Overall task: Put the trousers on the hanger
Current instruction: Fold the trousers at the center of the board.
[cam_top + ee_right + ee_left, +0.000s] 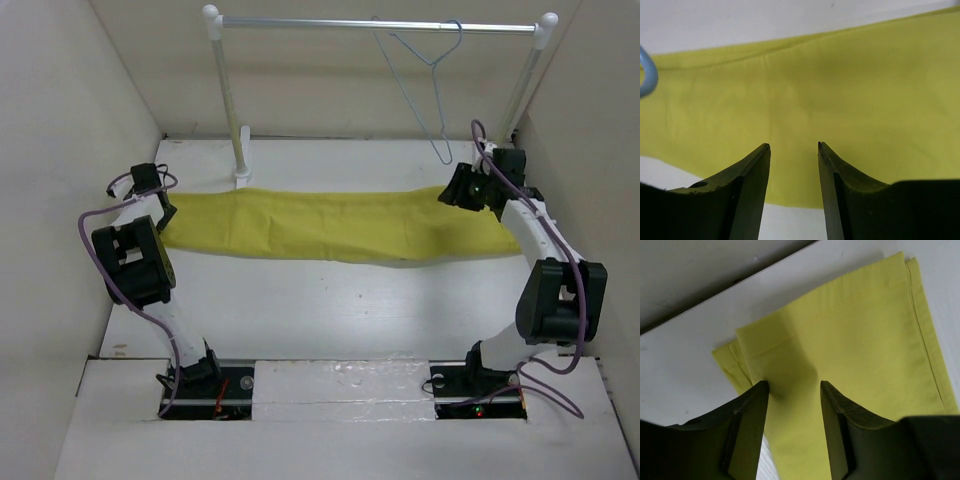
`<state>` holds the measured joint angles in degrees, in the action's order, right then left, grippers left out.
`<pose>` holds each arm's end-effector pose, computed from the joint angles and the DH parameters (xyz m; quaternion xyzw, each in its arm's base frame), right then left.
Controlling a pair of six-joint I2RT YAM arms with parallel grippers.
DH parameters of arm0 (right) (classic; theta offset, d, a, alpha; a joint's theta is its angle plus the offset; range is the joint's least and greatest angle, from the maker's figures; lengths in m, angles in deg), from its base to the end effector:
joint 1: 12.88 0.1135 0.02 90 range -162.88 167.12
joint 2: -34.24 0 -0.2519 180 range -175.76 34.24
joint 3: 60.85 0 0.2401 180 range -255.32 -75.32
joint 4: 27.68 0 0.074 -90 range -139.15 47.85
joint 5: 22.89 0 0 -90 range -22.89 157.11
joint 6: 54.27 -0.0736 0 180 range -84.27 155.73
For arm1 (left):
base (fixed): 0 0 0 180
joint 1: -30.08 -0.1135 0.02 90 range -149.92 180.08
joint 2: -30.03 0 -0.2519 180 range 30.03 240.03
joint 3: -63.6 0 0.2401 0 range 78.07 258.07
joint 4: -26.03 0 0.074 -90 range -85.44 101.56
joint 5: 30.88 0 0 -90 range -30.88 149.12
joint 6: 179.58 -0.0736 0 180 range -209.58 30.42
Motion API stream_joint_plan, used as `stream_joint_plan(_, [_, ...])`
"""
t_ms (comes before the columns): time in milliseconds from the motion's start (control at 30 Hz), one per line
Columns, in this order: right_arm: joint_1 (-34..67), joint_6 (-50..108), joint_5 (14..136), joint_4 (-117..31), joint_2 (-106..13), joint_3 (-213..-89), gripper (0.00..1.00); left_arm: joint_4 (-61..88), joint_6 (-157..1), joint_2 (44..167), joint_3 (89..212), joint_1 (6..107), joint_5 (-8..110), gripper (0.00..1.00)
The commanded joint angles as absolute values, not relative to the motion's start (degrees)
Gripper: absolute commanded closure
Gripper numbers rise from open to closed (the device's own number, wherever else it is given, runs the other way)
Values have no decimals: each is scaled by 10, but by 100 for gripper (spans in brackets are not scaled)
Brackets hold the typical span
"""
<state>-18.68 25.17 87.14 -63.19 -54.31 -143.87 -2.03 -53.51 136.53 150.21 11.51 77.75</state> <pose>0.3613 -0.0114 0.2482 0.0562 0.8974 0.1751 0.4011 0.3846 0.1540 0.1666 -0.4743 0.7917 0.0955 0.3729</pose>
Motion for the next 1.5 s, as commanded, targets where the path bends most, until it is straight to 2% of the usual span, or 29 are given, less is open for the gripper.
stream_joint_plan(0, [-172, 289, 887, -640, -497, -1419, 51, -43, -517, 1376, 1542, 115, 776, 60])
stream_joint_plan(100, [-167, 291, 877, -643, -471, -1394, 51, -23, -516, 1372, 1525, 115, 769, 61])
stream_joint_plan(267, [-186, 282, 885, -631, -443, -1357, 49, -17, -530, 1371, 1518, 115, 757, 96])
stream_joint_plan(300, [-186, 283, 887, -632, -438, -1354, 49, -20, -533, 1373, 1521, 115, 756, 100])
stream_joint_plan(467, [-191, 308, 886, -651, -425, -1354, 48, -43, -545, 1339, 1546, 115, 777, 100])
stream_joint_plan(633, [-191, 308, 896, -640, -423, -1346, 48, -135, -548, 1308, 1601, 128, 829, 100])
stream_joint_plan(667, [-191, 309, 900, -637, -427, -1346, 48, -157, -542, 1308, 1610, 142, 875, 100])
stream_joint_plan(800, [-210, 313, 919, -625, -445, -1352, 48, -219, -543, 1322, 1641, 148, 894, 100])
stream_joint_plan(833, [-216, 309, 933, -624, -449, -1354, 48, -232, -538, 1341, 1659, 148, 902, 96])
stream_joint_plan(900, [-216, 307, 942, -626, -461, -1364, 48, -264, -535, 1361, 1676, 148, 918, 82])
stream_joint_plan(933, [-216, 306, 944, -625, -462, -1367, 48, -269, -536, 1379, 1694, 148, 924, 47])
stream_joint_plan(1000, [-210, 305, 944, -626, -465, -1373, 48, -271, -565, 1397, 1710, 148, 911, 12])
stream_joint_plan(1033, [-210, 306, 944, -628, -465, -1374, 48, -282, -564, 1419, 1739, 143, 919, 1])
stream_joint_plan(1133, [-196, 309, 938, -639, -450, -1373, 47, -290, -558, 1423, 1747, 129, 904, 1])
stream_joint_plan(1200, [-182, 311, 913, -652, -422, -1351, 48, -236, -557, 1360, 1673, 122, 887, 7])
stream_joint_plan(1233, [-181, 308, 905, -651, -413, -1342, 59, -205, -553, 1344, 1618, 122, 867, 9])
stream_joint_plan(1267, [-181, 306, 905, -651, -406, -1342, 59, -204, -553, 1331, 1617, 122, 866, 10])
stream_joint_plan(1300, [-181, 302, 897, -653, -398, -1324, 70, -184, -551, 1319, 1588, 122, 837, 11])
stream_joint_plan(1367, [-187, 293, 877, -658, -386, -1302, 100, -145, -537, 1298, 1519, 122, 816, 16])
stream_joint_plan(1467, [-236, 267, 879, -652, -373, -1262, 100, -113, -531, 1296, 1473, 128, 769, 18])
